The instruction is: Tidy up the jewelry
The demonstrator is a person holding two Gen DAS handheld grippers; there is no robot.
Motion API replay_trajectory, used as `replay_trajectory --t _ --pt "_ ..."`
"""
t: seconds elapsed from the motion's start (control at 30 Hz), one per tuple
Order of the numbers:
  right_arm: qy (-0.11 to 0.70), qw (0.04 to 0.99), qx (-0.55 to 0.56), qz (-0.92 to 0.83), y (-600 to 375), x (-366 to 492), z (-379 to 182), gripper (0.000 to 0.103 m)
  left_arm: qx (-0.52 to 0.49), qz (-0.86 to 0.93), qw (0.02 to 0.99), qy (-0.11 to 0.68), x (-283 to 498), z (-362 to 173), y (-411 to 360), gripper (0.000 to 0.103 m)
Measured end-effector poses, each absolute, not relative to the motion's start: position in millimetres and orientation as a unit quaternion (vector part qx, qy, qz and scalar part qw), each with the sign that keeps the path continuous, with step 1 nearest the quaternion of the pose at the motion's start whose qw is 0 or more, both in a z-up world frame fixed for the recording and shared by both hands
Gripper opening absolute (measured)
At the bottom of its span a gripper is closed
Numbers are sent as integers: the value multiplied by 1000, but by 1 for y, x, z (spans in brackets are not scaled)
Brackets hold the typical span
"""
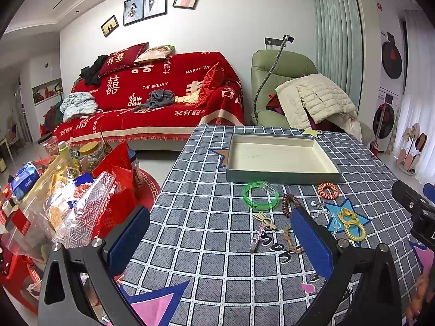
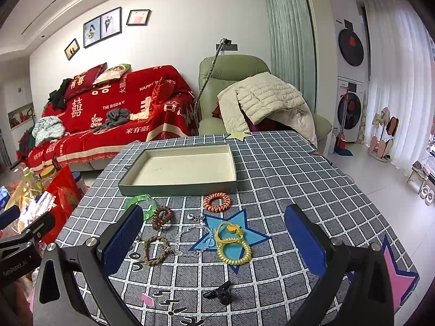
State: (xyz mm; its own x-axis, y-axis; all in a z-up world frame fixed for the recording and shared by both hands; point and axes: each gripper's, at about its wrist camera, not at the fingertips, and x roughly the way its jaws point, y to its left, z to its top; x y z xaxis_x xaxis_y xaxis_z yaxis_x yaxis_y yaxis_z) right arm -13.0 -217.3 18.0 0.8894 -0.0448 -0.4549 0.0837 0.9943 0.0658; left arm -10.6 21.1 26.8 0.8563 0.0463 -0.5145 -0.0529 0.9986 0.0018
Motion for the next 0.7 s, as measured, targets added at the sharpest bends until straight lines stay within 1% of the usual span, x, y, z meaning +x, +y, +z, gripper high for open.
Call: replay_trajectory --t 0.7 --pt "234 971 42 -33 -218 -13 18 103 -7 25 963 269 -10 27 21 103"
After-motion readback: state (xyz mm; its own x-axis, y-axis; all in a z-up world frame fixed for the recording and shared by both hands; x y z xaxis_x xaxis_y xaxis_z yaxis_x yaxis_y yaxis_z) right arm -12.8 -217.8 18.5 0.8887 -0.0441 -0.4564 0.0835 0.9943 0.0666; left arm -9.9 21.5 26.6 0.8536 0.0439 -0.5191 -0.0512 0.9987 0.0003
